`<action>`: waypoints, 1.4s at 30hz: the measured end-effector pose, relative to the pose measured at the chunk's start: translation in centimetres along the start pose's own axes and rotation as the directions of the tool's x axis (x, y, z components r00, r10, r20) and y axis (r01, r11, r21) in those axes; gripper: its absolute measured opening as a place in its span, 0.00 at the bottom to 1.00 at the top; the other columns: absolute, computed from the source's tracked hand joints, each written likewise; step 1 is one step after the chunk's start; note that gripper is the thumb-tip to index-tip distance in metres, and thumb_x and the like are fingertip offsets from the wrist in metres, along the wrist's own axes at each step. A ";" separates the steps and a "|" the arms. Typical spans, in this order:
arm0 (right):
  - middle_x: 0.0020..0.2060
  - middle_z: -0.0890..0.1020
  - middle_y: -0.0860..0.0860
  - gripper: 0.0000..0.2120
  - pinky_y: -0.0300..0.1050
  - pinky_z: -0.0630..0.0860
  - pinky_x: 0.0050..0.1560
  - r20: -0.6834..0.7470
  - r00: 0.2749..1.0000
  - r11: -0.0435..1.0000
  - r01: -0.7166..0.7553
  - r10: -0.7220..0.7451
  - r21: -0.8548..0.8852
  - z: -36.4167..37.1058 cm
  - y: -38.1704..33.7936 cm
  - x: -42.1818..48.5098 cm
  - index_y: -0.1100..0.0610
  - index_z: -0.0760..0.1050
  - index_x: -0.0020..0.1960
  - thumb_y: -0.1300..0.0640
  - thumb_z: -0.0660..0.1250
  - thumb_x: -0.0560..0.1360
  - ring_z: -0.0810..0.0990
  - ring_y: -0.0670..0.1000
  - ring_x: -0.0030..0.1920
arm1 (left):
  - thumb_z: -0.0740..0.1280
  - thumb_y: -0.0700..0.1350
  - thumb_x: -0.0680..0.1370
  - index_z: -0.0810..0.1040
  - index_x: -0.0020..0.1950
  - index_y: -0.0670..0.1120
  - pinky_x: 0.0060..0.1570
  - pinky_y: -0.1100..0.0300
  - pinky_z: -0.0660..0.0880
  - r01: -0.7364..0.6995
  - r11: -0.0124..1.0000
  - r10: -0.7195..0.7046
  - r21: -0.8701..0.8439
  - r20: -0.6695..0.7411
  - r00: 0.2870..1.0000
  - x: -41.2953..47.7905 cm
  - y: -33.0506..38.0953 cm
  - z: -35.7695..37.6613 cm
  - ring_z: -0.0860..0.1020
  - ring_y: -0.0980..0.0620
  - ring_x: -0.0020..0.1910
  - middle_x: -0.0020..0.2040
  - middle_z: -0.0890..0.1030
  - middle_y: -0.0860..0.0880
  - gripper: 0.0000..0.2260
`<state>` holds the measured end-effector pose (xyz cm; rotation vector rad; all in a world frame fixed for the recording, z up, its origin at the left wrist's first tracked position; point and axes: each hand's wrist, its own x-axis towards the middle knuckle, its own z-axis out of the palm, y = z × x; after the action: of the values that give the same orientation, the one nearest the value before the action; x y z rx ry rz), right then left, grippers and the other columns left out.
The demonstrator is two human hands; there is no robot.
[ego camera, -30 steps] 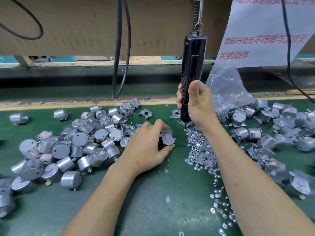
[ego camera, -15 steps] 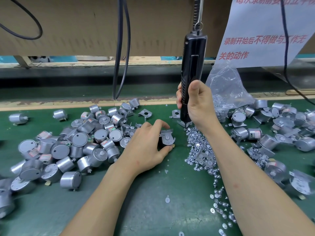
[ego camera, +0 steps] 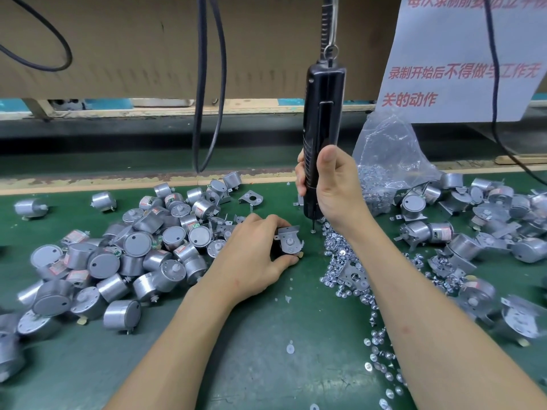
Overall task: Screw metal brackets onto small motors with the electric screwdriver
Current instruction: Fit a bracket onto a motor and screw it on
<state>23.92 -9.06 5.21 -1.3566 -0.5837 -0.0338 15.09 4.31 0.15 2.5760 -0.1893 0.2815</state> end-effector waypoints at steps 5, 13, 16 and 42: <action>0.29 0.75 0.48 0.39 0.42 0.73 0.31 0.020 0.999 0.998 0.040 -0.041 0.045 0.4 -1.6 0.0 0.59 0.72 0.45 0.21 0.62 0.63 0.73 0.49 0.27 | 0.74 0.57 0.72 0.76 0.59 0.53 0.53 0.55 0.71 -0.013 1.000 0.013 -0.001 0.002 1.000 -0.1 0.1 -0.1 0.70 0.54 0.52 0.44 0.71 0.63 0.20; 0.28 0.74 0.48 0.38 0.43 0.70 0.31 0.031 0.995 0.987 0.093 -0.098 0.134 1.3 -2.9 -0.6 0.60 0.72 0.45 0.23 0.61 0.65 0.72 0.50 0.25 | 0.76 0.58 0.70 0.77 0.57 0.53 0.52 0.54 0.71 0.005 1.000 -0.005 -0.026 0.011 1.000 -0.2 0.3 -0.3 0.70 0.53 0.50 0.44 0.73 0.58 0.19; 0.27 0.74 0.47 0.38 0.43 0.71 0.31 0.033 0.995 0.989 0.085 -0.090 0.122 1.7 -2.8 -0.8 0.60 0.72 0.45 0.23 0.60 0.65 0.72 0.50 0.25 | 0.76 0.58 0.70 0.77 0.56 0.53 0.53 0.52 0.72 0.015 0.999 -0.015 -0.034 0.011 1.000 -0.2 0.4 -0.4 0.71 0.53 0.50 0.45 0.76 0.55 0.20; 0.28 0.74 0.49 0.39 0.43 0.71 0.31 0.029 0.998 0.989 0.057 -0.061 0.138 3.0 -2.4 -1.1 0.61 0.72 0.45 0.23 0.62 0.64 0.72 0.50 0.26 | 0.77 0.60 0.68 0.77 0.56 0.50 0.51 0.53 0.73 0.062 0.998 -0.062 -0.006 0.020 0.998 -0.2 0.6 -0.7 0.73 0.51 0.47 0.46 0.76 0.50 0.23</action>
<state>21.02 -7.18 7.21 -1.2080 -0.6429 -0.0189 14.71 4.19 1.01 2.5732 -0.1173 0.2326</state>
